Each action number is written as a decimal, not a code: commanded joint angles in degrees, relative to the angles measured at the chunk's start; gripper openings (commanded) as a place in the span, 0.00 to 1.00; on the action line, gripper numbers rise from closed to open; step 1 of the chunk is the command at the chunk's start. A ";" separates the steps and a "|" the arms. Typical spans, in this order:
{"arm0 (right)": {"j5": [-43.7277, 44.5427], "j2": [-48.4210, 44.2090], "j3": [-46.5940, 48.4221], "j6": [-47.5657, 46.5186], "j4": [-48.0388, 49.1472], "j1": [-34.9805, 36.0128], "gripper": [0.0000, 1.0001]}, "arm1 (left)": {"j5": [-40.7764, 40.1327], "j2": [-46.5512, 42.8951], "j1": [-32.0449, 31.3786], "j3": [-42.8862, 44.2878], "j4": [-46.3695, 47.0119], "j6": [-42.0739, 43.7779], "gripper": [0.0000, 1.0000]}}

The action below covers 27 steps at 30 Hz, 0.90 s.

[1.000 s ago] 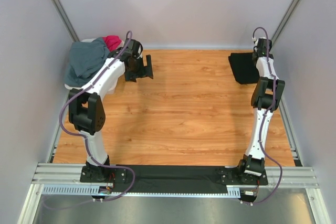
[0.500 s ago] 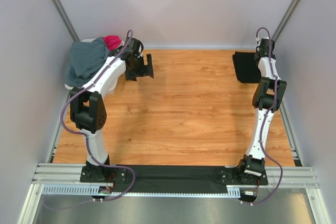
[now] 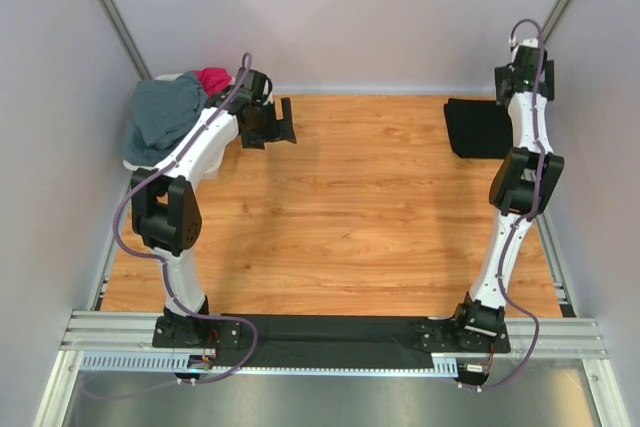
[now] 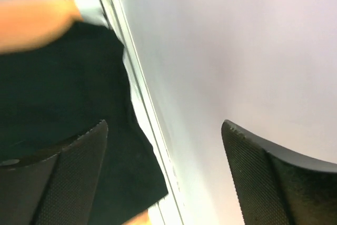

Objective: Fold and stack the t-shirts
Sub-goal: Neatly place the folded tshirt to the corner

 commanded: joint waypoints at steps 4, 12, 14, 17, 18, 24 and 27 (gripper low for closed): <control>-8.81 -17.57 -3.98 5.93 0.89 6.17 1.00 | 2.99 -6.00 0.18 0.74 3.33 4.47 0.98; -2.73 -29.85 -17.83 13.56 0.80 15.59 1.00 | -4.29 -14.60 0.27 1.36 0.95 9.31 0.99; -6.16 -33.65 -21.36 19.62 -0.69 17.26 1.00 | -6.41 -18.56 0.97 0.04 0.87 8.27 0.99; -13.27 -42.34 -29.19 25.85 -1.31 17.26 1.00 | -3.44 -24.70 4.21 -4.35 2.18 6.25 0.99; -17.64 -47.41 -31.29 27.45 -1.13 17.26 1.00 | -2.38 -26.46 6.14 -7.93 4.01 4.59 0.99; -36.19 -70.26 -55.10 32.03 8.35 17.26 1.00 | -2.54 -39.91 10.37 -20.95 7.90 0.01 0.99; -35.89 -79.00 -66.19 38.50 13.79 17.18 1.00 | -4.65 -45.62 10.90 -26.58 7.90 -1.40 0.99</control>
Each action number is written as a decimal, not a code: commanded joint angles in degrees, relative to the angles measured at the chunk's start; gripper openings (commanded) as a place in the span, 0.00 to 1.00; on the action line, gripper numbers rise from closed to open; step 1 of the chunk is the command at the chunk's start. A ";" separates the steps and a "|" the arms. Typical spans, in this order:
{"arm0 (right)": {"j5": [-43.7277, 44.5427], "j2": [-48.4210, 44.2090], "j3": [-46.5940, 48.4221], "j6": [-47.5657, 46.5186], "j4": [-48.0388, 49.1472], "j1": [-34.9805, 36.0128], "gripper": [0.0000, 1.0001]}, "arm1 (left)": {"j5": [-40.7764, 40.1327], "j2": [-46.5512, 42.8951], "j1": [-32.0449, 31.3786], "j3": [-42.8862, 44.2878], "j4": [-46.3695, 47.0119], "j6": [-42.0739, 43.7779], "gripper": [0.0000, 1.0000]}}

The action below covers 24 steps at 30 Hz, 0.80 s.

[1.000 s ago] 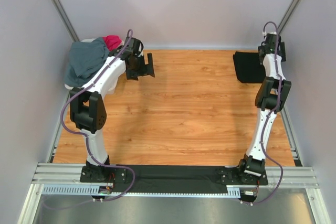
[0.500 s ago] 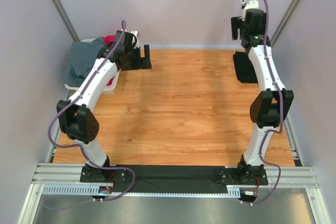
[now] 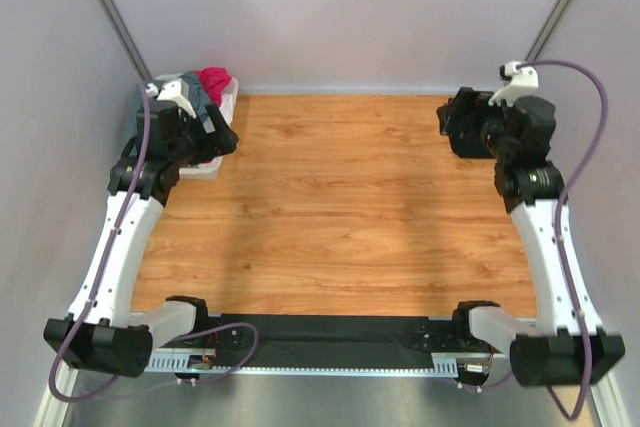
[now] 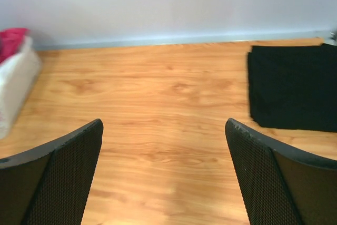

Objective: Fold and stack the t-shirts
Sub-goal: Neatly place the folded tshirt to the corner

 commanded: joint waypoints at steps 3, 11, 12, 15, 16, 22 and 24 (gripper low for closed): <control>-8.64 -11.53 -15.37 12.36 6.55 0.37 1.00 | -1.38 -9.50 0.52 -10.45 1.98 -3.90 0.99; -14.11 -23.05 -31.84 20.10 2.15 0.37 1.00 | -3.22 -24.10 0.52 -23.20 -2.58 -6.97 0.99; -12.02 -25.50 -32.98 20.37 1.63 0.37 1.00 | -3.31 -25.24 0.52 -24.35 -3.98 -7.42 0.99; -4.91 -28.95 -36.67 20.29 -0.13 0.28 1.00 | -3.22 -30.25 0.43 -29.62 -4.96 -8.91 1.00; -3.57 -29.39 -37.73 20.11 -1.53 0.28 1.00 | -3.31 -32.70 0.52 -30.68 -5.05 -9.35 1.00; -7.34 -32.02 -44.05 25.55 3.72 0.37 1.00 | -7.25 -37.47 0.52 -34.65 -7.77 -10.14 1.00; -6.82 -33.60 -46.08 26.96 5.83 0.37 1.00 | -7.79 -36.95 0.43 -35.17 -8.13 -9.88 1.00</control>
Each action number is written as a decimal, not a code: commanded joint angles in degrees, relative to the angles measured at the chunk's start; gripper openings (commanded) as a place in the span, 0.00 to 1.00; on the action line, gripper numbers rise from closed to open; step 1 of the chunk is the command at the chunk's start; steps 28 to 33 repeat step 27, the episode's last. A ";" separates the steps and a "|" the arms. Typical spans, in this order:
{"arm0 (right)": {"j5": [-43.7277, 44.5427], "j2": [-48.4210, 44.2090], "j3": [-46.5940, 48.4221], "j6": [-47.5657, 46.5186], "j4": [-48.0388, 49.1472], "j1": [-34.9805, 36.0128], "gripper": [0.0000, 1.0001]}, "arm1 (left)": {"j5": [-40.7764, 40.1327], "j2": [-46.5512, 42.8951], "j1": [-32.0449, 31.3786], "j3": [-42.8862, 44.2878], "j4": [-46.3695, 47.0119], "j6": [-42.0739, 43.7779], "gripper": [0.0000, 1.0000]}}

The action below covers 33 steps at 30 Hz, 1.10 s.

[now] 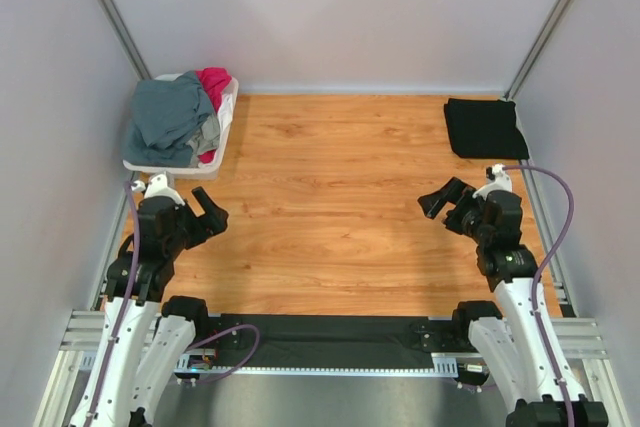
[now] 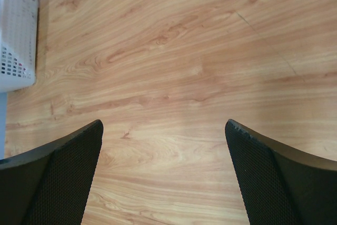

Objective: Fold and stack the t-shirts
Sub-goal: Neatly place the folded tshirt to the corner

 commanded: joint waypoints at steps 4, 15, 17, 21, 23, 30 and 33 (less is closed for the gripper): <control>1.61 -1.42 -2.88 1.94 5.30 -0.09 1.00 | -2.00 1.37 0.43 -1.94 1.45 -1.27 0.99; 2.58 2.63 -0.15 1.05 4.86 0.00 1.00 | -0.33 0.50 0.35 -3.61 4.79 -0.74 0.99; 2.84 2.28 -0.15 0.96 5.12 0.00 1.00 | -0.42 -0.55 0.43 -3.70 5.15 -0.74 1.00; 2.84 2.71 0.81 -0.18 4.69 0.00 1.00 | -0.77 -1.08 0.43 -3.70 4.97 -0.57 0.99; 2.67 2.63 0.81 -0.36 4.33 -0.09 1.00 | -0.33 -1.17 0.35 -3.79 4.71 -0.57 0.99; 3.01 1.66 1.07 -0.18 3.55 0.00 1.00 | 0.02 -1.52 0.43 -3.70 4.71 -0.74 0.99; 3.01 1.66 1.07 -0.18 3.55 0.00 1.00 | 0.02 -1.52 0.43 -3.70 4.71 -0.74 0.99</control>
